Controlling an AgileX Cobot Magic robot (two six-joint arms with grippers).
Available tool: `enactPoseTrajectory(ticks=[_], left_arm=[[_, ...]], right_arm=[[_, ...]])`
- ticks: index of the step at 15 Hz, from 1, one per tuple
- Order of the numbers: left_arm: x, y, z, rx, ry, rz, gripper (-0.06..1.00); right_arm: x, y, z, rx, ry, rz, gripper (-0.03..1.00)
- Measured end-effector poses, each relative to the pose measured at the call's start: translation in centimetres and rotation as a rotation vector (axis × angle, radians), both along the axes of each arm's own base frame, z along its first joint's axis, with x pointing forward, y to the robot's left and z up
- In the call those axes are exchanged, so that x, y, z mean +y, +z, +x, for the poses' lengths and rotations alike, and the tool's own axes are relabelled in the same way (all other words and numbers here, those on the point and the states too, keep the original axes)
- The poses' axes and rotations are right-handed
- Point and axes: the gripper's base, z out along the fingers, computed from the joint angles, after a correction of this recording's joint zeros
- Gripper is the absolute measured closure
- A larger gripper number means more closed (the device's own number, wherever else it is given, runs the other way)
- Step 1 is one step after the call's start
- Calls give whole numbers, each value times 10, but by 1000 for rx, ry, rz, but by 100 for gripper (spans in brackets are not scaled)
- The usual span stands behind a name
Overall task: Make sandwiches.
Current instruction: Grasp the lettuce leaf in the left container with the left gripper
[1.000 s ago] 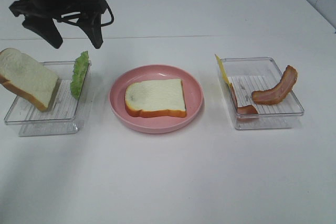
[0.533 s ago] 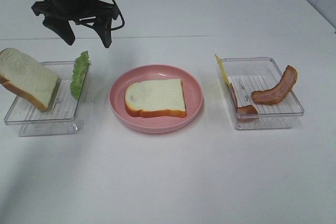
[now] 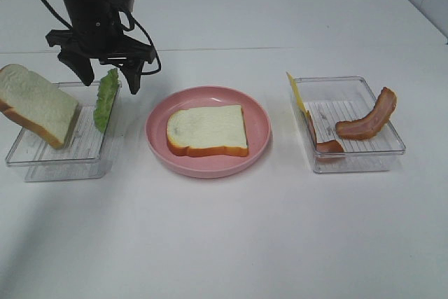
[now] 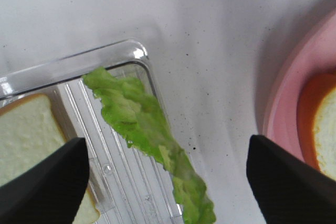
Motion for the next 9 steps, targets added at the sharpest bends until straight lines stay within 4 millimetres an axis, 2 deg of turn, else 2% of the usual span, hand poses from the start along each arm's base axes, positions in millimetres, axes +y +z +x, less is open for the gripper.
enactPoseTrajectory(ticks=[4, 6, 9], left_arm=[[1, -1, 1, -2, -4, 18, 35], [3, -1, 1, -6, -7, 31, 53], [3, -1, 1, -9, -34, 45, 90]], right_arm=[[0, 0, 0, 0, 0, 0, 21], [0, 0, 0, 0, 0, 0, 21], [0, 0, 0, 0, 0, 0, 21]])
